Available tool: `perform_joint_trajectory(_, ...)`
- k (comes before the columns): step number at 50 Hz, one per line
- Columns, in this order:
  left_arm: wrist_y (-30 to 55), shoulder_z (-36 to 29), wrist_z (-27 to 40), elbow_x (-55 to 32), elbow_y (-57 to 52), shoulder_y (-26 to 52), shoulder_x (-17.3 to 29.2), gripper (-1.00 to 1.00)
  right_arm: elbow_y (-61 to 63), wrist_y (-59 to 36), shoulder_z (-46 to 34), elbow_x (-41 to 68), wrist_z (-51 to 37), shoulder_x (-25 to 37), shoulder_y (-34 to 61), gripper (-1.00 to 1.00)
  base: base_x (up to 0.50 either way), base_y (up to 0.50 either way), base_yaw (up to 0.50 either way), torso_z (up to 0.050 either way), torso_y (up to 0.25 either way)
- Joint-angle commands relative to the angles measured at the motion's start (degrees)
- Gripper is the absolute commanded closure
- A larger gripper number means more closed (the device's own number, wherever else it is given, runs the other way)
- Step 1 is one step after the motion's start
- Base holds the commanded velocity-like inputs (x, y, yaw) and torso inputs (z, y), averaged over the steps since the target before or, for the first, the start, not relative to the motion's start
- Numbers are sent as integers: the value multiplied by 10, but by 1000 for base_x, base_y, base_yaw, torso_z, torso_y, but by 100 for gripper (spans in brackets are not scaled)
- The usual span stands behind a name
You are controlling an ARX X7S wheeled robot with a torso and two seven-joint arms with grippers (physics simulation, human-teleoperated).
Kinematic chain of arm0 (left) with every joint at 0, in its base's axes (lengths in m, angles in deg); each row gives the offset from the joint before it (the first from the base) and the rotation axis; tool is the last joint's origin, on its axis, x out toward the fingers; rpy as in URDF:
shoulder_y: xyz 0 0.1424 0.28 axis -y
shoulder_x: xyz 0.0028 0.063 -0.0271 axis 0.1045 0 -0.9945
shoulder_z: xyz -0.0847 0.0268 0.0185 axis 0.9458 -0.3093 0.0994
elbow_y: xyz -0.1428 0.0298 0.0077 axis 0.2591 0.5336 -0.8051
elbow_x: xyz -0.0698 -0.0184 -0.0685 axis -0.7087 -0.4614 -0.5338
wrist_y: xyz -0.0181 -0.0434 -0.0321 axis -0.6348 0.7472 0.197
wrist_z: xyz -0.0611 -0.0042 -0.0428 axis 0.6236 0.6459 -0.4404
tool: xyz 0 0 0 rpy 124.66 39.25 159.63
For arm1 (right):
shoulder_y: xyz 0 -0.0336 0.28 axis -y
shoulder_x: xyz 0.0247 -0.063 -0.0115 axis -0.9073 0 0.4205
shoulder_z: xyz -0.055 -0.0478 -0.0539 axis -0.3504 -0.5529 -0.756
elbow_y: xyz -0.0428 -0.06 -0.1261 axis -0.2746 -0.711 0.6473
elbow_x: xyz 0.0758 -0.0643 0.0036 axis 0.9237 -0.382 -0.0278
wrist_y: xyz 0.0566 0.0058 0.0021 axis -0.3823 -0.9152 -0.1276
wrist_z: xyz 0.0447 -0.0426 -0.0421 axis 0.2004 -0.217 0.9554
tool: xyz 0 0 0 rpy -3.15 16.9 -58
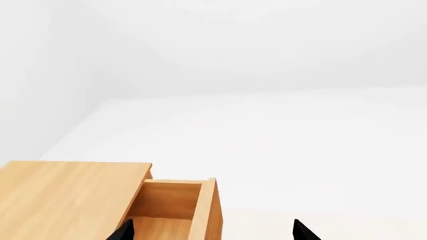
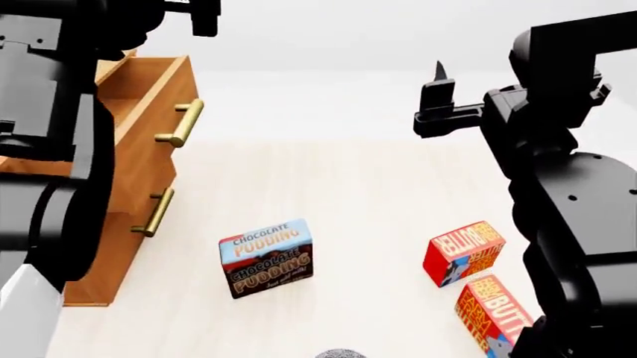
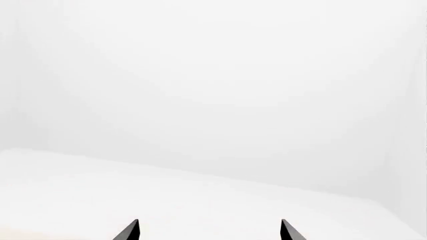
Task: Put the bowl in the top drawer of the cabinet.
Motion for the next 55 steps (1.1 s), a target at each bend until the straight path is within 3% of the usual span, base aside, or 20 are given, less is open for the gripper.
perform_joint_trajectory(1,-50,-2,-4,14,104,18,0,-100,-3,11,-3,1,-3,2,-8,-100,0,0,0,0,0)
perform_joint_trajectory(30,-51,49,-9,36,105,-23,19,-100,-32,47,-31,-2,-8,6,-23,-100,0,0,0,0,0)
perform_joint_trajectory(55,-36,152,-10,52,105,-54,14,-100,-41,63,-41,-2,-10,18,-32,-100,0,0,0,0,0)
